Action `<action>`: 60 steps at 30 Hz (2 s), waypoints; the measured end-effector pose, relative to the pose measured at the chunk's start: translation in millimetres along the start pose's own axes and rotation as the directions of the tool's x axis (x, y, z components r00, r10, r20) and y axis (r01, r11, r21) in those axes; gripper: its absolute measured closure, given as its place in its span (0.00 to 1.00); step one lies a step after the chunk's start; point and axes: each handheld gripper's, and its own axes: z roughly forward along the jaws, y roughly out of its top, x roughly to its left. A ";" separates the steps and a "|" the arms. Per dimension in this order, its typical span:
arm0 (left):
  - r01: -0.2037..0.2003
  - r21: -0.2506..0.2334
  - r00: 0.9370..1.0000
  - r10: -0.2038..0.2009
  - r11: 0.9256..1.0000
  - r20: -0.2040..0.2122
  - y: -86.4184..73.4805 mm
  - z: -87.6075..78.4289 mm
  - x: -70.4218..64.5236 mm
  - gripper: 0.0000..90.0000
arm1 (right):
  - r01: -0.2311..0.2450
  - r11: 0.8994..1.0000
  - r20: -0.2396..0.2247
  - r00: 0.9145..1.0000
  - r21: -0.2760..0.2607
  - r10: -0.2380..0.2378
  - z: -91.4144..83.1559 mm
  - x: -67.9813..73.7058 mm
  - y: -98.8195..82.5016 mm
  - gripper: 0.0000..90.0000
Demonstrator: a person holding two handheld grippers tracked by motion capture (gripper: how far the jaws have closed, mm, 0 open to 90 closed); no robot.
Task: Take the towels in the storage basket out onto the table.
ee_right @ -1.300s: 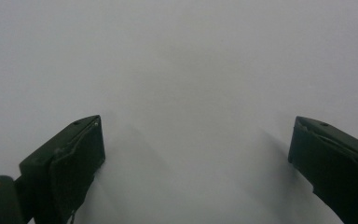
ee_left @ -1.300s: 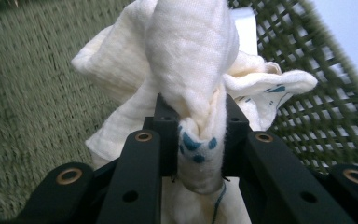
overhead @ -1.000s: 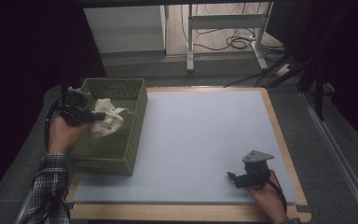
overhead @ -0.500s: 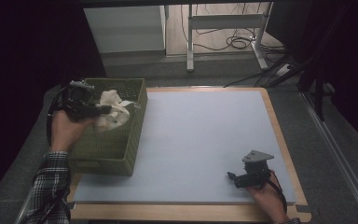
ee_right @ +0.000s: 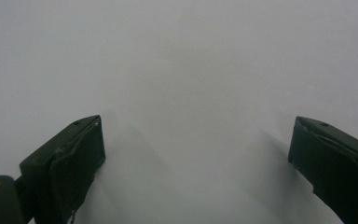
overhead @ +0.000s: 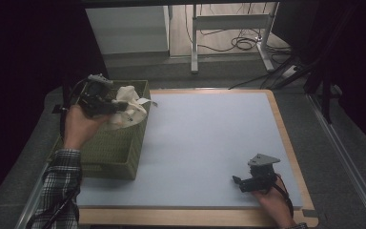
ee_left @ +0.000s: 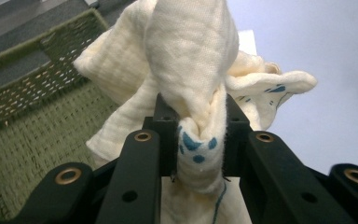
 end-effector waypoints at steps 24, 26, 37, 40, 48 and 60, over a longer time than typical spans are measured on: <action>-0.113 -0.014 0.991 0.114 0.994 0.072 56.4 25.3 -58.3 0.82 | -0.003 1.000 -0.005 1.000 0.002 0.003 0.2 -0.6 0.1 0.04; -0.120 -0.012 0.989 0.121 0.993 0.083 57.9 33.1 -63.7 0.82 | -0.003 1.000 -0.006 1.000 0.002 0.003 0.4 -0.9 0.1 0.04; -0.154 0.027 0.978 0.149 0.988 0.143 56.1 84.7 -88.2 0.82 | -0.010 1.000 -0.008 1.000 0.003 0.010 0.4 -0.7 0.2 0.04; -0.160 0.035 0.975 0.153 0.986 0.159 52.9 98.0 -95.8 0.82 | -0.008 1.000 -0.008 1.000 0.002 0.008 0.4 -0.8 0.2 0.04; -0.165 0.046 0.962 0.151 0.985 0.226 36.6 136.1 -115.7 0.81 | -0.008 1.000 -0.008 1.000 0.003 0.008 0.5 -0.9 0.1 0.04; -0.191 0.044 0.943 0.171 0.981 0.285 11.1 189.3 -148.6 0.80 | -0.006 1.000 -0.008 1.000 0.002 0.006 0.4 -1.1 0.0 0.04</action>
